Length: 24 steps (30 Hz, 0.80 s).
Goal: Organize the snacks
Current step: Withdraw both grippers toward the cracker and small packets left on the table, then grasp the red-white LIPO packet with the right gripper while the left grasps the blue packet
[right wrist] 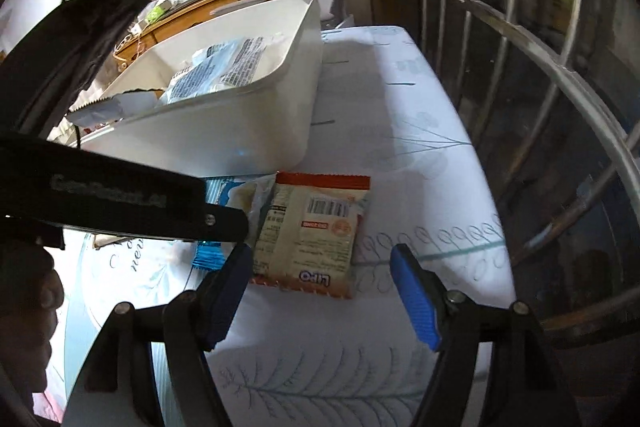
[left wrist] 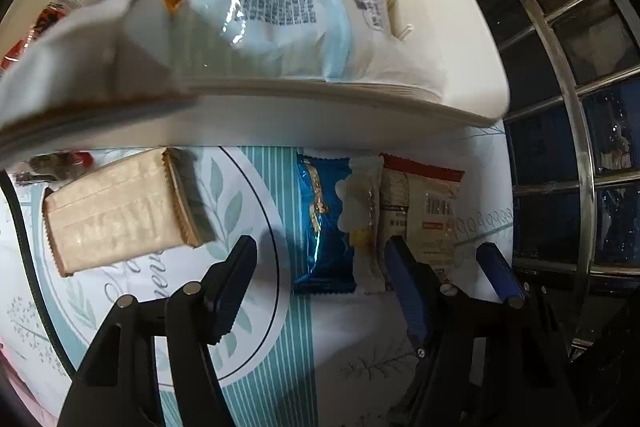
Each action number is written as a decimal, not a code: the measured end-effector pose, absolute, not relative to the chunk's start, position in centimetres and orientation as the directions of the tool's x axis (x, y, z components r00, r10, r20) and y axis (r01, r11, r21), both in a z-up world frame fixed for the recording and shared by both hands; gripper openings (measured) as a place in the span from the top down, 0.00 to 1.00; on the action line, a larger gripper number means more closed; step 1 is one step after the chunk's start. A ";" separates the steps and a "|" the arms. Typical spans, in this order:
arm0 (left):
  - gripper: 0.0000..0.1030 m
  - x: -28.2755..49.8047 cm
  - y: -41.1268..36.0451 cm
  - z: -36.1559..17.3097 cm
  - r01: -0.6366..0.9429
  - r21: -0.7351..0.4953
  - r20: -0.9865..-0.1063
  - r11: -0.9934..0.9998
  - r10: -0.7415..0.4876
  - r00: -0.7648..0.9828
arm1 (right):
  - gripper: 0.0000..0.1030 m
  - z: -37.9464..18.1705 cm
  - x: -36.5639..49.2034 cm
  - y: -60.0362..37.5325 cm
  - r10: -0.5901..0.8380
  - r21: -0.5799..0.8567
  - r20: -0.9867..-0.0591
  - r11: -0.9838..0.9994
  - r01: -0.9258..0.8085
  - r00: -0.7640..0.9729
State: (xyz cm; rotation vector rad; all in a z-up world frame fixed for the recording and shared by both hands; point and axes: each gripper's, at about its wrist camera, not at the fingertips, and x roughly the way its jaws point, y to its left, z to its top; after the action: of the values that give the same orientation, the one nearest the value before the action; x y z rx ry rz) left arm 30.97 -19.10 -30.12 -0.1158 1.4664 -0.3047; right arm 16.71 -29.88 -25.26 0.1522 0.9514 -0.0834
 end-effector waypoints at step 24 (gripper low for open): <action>0.71 31.1 -17.7 -30.3 0.102 -0.244 -0.962 0.964 -0.254 0.100 | 0.37 -27.2 18.8 -28.6 -0.020 0.002 -0.816 0.999 0.036 0.578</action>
State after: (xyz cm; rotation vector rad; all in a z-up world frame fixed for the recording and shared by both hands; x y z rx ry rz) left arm 31.12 -17.73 -30.28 -0.1255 1.4483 -0.2642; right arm 18.77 -28.63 -27.23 0.0189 0.9539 -0.0328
